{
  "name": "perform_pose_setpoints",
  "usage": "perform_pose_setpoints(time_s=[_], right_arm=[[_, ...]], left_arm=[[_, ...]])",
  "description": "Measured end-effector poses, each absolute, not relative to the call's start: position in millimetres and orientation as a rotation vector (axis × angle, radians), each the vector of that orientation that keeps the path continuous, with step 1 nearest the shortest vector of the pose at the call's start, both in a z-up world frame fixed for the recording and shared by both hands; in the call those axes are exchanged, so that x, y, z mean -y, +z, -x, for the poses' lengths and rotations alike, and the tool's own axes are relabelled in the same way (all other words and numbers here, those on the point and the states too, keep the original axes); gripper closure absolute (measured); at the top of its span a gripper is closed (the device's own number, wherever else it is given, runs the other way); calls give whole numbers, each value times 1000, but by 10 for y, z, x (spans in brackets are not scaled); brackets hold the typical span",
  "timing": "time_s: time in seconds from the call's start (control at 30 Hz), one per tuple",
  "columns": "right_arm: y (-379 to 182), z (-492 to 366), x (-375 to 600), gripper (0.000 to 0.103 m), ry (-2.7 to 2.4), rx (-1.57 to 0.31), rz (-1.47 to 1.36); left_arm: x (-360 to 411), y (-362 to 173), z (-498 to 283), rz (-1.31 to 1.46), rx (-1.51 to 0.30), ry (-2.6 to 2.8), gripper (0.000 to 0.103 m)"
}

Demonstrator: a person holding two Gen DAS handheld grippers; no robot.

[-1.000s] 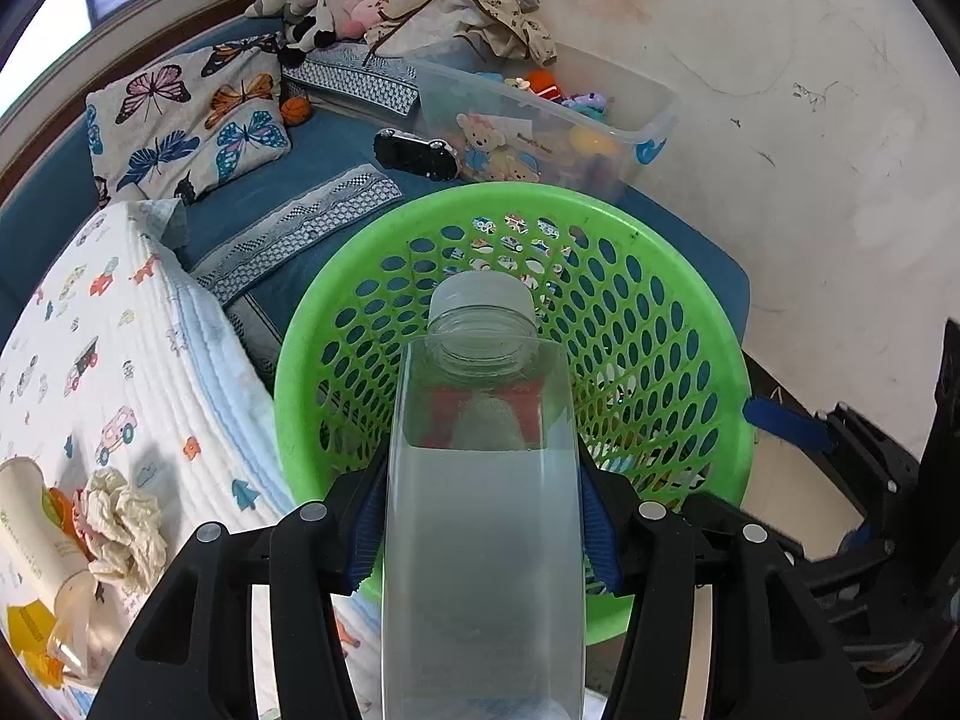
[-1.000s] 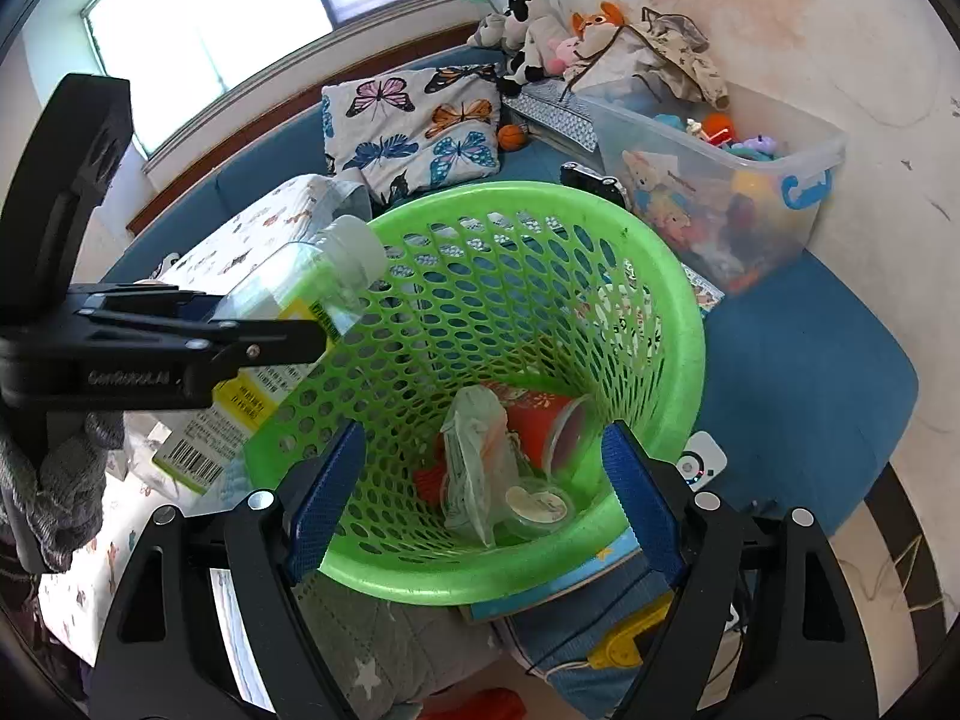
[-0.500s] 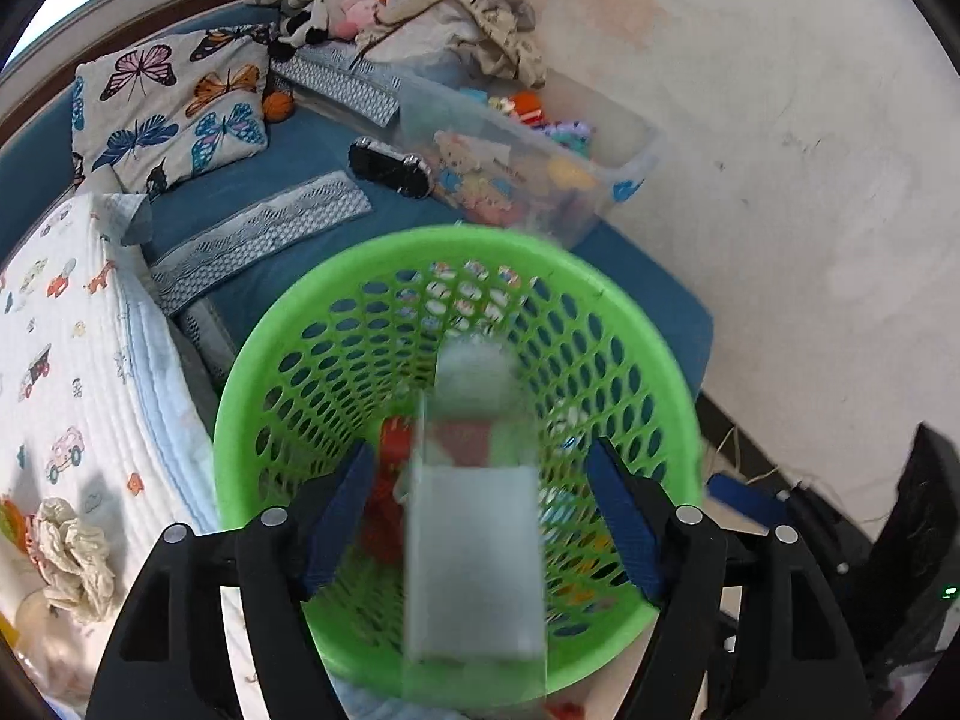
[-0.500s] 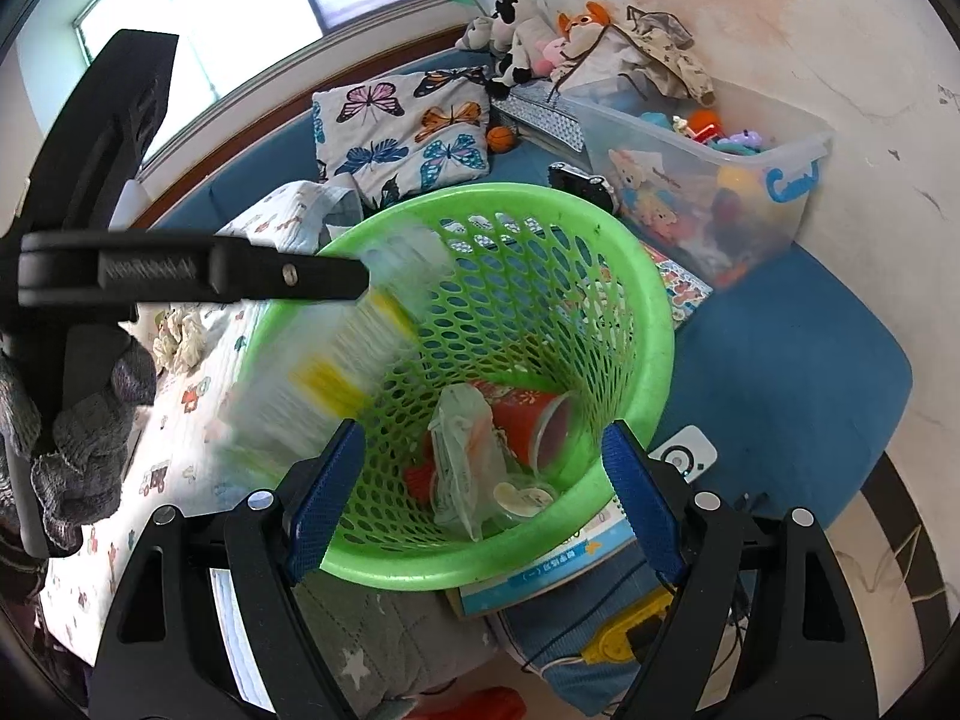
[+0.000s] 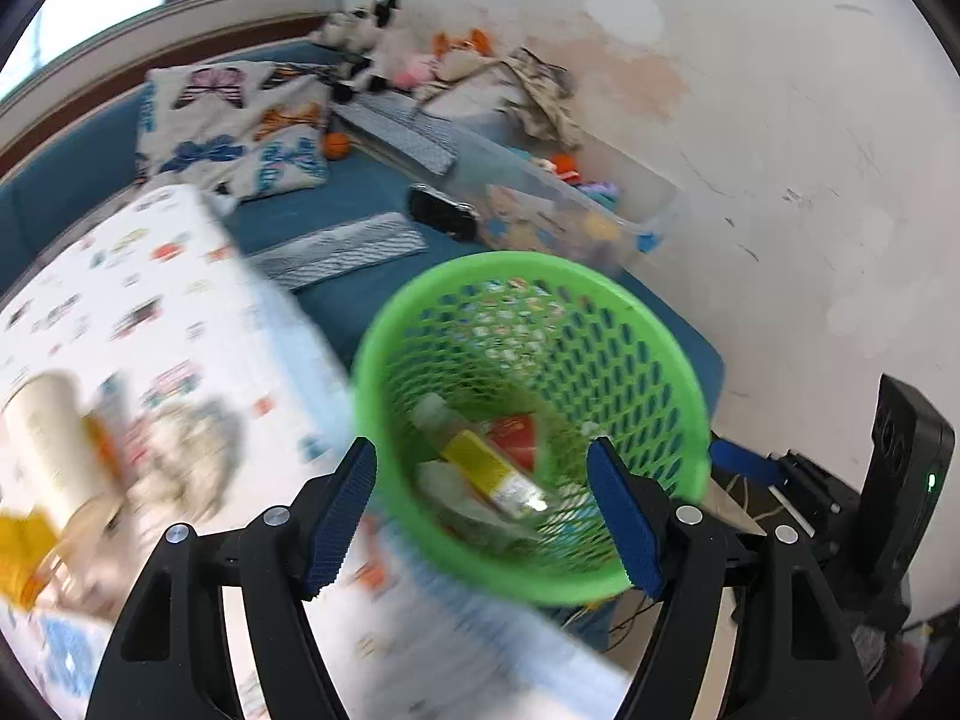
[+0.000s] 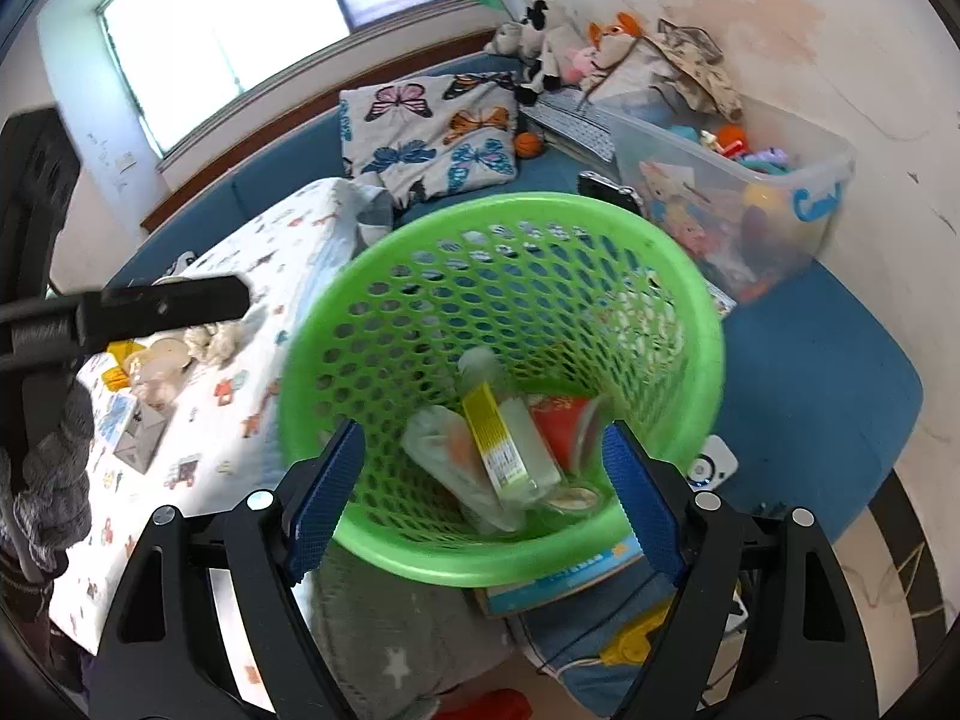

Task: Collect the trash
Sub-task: 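Lower the clear bottle into the green basket and open the left gripper, then move the right gripper to the white milk carton and grasp it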

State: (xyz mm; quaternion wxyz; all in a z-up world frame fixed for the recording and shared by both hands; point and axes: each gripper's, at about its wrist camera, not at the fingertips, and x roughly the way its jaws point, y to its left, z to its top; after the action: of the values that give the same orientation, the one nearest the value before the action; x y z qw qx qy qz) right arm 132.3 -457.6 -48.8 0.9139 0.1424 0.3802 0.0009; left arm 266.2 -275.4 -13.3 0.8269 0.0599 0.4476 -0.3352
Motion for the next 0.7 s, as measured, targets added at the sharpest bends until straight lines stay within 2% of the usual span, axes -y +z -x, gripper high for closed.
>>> perform_pose_setpoints(time_s=[0.7], right_arm=[[-289, -1731, 3168, 18, 276, -806, -128]], left_arm=[[416, -259, -2213, 58, -902, -360, 33]])
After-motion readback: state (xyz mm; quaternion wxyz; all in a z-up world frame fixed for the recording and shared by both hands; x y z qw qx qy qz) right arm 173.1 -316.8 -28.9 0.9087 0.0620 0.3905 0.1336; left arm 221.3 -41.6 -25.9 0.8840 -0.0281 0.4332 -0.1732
